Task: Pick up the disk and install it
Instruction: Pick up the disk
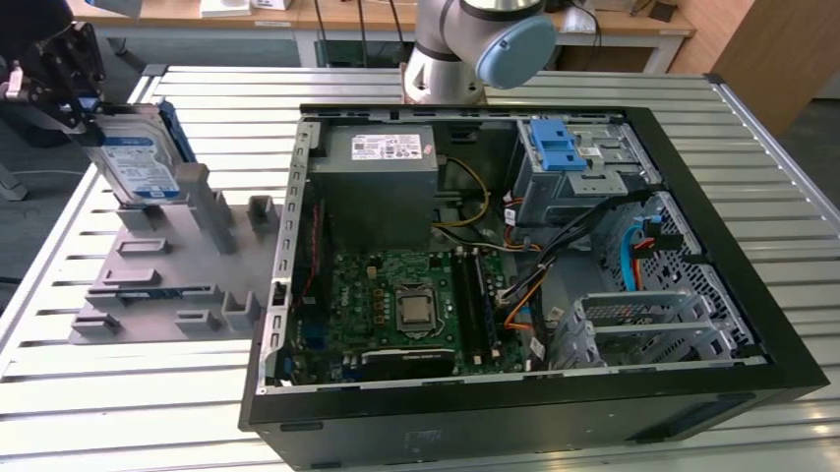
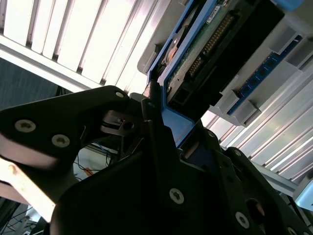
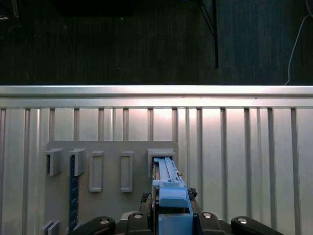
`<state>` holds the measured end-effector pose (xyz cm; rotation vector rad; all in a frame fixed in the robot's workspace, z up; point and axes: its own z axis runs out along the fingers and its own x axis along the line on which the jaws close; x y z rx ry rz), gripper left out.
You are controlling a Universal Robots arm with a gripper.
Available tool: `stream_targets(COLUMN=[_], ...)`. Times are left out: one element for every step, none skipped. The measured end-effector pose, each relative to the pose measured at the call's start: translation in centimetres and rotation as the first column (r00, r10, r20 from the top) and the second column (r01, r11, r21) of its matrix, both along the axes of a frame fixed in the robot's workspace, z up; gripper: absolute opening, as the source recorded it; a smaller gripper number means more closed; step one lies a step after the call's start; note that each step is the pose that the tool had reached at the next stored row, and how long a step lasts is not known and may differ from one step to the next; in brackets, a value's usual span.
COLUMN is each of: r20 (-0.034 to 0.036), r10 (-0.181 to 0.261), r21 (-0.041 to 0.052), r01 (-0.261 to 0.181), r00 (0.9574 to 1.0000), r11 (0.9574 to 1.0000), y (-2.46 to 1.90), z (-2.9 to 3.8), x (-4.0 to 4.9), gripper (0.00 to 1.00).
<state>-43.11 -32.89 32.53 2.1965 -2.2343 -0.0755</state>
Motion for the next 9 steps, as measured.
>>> stream_targets(r20=[-0.0001, -0.0001, -0.0001, -0.0001, -0.0001, -0.0001, -0.0001, -0.0001, -0.0002], r10=[0.000, 0.000, 0.000, 0.000, 0.000, 0.000, 0.000, 0.000, 0.000], r21=[0.0000, 0.0000, 0.0000, -0.0001, 0.0000, 0.0000, 0.0000, 0.0000, -0.0001], r01=[0.000, 0.000, 0.000, 0.000, 0.000, 0.000, 0.000, 0.000, 0.000], r00=[1.0000, 1.0000, 1.0000, 1.0000, 1.0000, 1.0000, 1.0000, 1.0000, 1.0000], r11=[1.0000, 1.0000, 1.0000, 1.0000, 1.0000, 1.0000, 1.0000, 1.0000, 1.0000], y=[0.00, 0.00, 0.00, 0.00, 0.00, 0.00, 0.00, 0.00, 0.00], z=[0.02, 0.03, 0.07, 0.13, 0.14, 0.16, 0.19, 0.22, 0.25], x=[0.00, 0.00, 0.00, 0.00, 0.00, 0.00, 0.00, 0.00, 0.00], gripper=[0.37, 0.37, 0.37, 0.37, 0.37, 0.37, 0.37, 0.37, 0.37])
